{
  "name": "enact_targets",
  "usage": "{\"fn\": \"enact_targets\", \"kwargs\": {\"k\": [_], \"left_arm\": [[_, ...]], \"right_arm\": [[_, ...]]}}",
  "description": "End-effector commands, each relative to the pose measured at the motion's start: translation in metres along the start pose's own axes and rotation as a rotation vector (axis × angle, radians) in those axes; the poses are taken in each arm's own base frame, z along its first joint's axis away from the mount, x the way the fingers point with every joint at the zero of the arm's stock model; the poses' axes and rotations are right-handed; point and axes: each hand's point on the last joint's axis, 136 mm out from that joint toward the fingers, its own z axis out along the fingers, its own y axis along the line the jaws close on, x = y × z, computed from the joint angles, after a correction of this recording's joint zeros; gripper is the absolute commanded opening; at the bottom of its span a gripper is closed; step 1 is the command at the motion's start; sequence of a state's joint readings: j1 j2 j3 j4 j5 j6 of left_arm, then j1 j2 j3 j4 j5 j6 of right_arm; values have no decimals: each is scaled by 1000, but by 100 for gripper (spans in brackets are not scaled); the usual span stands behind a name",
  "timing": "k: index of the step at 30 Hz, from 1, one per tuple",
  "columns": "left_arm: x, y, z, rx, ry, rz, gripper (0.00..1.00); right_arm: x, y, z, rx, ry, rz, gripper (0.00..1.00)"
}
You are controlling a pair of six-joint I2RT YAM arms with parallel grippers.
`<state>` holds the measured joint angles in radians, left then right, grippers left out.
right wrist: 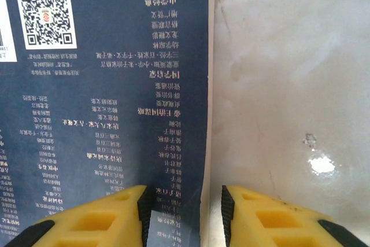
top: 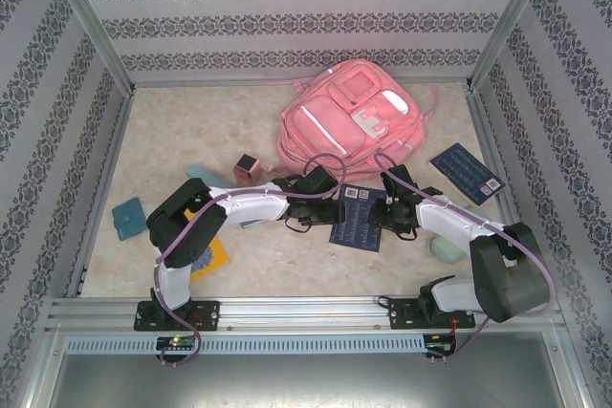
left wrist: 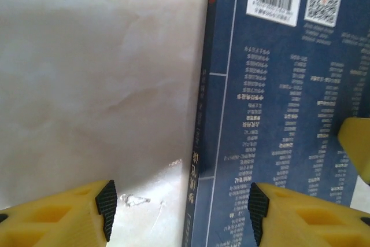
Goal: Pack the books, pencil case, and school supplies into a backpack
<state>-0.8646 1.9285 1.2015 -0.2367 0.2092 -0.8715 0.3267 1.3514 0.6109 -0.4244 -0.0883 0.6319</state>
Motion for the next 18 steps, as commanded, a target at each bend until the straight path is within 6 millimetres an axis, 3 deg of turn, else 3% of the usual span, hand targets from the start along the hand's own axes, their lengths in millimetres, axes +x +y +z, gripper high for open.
{"fn": "enact_targets", "kwargs": {"k": [1,6,15,18], "left_arm": [[2,-18,8,57,30,47,63],[9,-24,18,92,73,45,57],[19,-66,15,281,150,75,56],[18,-70,14,268,162,79,56]], "right_arm": [[-3,4,0,-12,8,7,36],[-1,6,0,-13,12,0,34],[5,14,5,-39,42,-11,34],[6,17,6,-46,45,-9,34]]}}
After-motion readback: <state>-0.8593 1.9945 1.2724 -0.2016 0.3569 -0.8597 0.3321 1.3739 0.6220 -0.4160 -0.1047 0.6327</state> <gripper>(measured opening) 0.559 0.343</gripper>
